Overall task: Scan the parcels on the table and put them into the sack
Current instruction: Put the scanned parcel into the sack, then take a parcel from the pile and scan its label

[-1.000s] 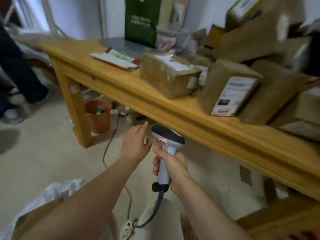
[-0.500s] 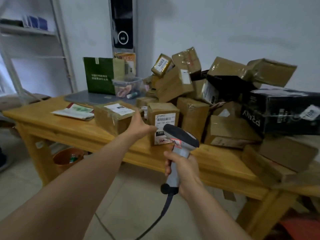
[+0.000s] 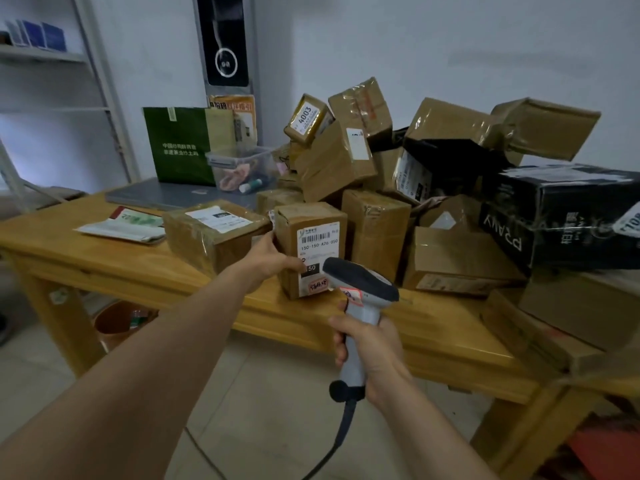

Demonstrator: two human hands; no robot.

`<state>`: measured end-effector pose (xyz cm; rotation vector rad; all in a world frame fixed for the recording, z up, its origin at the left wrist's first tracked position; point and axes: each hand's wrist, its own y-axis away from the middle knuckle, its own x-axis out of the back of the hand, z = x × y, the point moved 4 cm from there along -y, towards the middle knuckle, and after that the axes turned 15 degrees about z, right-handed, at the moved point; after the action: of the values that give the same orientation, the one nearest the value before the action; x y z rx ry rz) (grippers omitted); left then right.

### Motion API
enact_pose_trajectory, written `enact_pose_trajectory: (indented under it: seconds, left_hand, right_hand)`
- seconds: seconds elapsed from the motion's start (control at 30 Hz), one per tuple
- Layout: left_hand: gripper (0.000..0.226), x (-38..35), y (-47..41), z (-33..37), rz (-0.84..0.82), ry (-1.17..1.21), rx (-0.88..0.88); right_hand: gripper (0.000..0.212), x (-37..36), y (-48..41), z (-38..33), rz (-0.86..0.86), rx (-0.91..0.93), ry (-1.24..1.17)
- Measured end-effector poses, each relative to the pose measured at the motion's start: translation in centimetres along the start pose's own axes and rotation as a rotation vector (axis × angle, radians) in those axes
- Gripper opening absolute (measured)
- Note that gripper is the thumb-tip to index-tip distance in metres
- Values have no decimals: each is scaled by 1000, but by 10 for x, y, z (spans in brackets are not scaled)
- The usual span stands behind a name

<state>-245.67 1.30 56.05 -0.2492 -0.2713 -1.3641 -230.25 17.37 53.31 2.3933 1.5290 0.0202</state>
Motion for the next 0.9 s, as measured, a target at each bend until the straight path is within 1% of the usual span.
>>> enact_pose_trajectory:
  seconds: [0.1,0.2,0.23,0.33,0.43,0.63,0.9]
  left_hand:
    - [71,23,4,-6,38,6,-11]
    - [50,56,14,-9,60,4,-24]
    - [48,68,17,-10,69,-9,-34]
    - [61,101,29,-11,125,-44,-45]
    - [69,128,41,-13,174,-49,-48]
    - [77,162,60,-18,197,-61,-38]
    - [75,190,73,-32,227,-64,-12]
  right_hand:
    - [14,-12,2,-2,-36,44,70]
    - [14,-29,13,-3,-77,100,130]
    - [14,-35,19,-3,-92,124,143]
    - [14,-51,37,-4,-145,183,162]
    - [15,-63,57,-3,-195,193,160]
    - [16,-81,85,-2,-272,210,149]
    - [13,-96,103,3,-340,218,163]
